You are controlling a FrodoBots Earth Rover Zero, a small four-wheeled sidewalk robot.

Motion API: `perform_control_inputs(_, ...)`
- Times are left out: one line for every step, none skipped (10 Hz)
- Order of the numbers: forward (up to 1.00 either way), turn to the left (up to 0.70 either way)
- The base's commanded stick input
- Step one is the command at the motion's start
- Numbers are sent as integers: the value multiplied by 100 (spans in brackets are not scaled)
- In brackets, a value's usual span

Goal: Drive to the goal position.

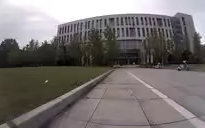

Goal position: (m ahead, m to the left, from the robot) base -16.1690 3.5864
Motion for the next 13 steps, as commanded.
perform_control_inputs(7, 0)
perform_control_inputs(7, 0)
perform_control_inputs(6, 0)
perform_control_inputs(6, 0)
perform_control_inputs(7, 0)
perform_control_inputs(7, 0)
perform_control_inputs(7, 0)
perform_control_inputs(7, 0)
perform_control_inputs(7, 0)
perform_control_inputs(7, 0)
perform_control_inputs(6, 0)
perform_control_inputs(6, 0)
perform_control_inputs(7, 0)
